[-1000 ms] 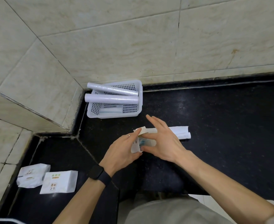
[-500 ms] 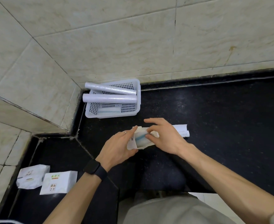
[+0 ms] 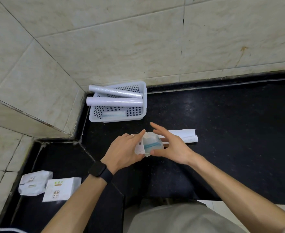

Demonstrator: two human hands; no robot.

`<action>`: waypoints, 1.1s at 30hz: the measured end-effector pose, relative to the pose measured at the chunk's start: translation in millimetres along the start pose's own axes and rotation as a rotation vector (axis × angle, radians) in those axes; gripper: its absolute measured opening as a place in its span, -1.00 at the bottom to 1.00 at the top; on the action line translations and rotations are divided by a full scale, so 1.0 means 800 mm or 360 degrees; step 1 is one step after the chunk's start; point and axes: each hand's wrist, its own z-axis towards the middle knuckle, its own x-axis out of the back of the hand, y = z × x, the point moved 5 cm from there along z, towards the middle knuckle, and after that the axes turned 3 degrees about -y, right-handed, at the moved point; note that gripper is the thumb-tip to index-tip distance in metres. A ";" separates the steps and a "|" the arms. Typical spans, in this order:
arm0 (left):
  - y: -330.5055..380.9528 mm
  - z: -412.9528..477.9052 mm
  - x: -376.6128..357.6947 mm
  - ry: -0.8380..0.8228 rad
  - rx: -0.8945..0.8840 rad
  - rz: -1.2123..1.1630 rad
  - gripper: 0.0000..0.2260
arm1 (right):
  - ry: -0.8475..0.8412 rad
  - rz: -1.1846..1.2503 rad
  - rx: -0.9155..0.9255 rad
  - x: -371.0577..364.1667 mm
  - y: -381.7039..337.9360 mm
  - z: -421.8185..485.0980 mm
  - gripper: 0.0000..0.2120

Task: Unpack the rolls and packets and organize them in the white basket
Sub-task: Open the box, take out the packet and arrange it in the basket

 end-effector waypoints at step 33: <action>-0.063 -0.032 -0.142 -0.0377 0.0511 -0.0277 -0.08 | 0.0739 0.0775 -0.0262 0.041 0.046 -0.070 -0.65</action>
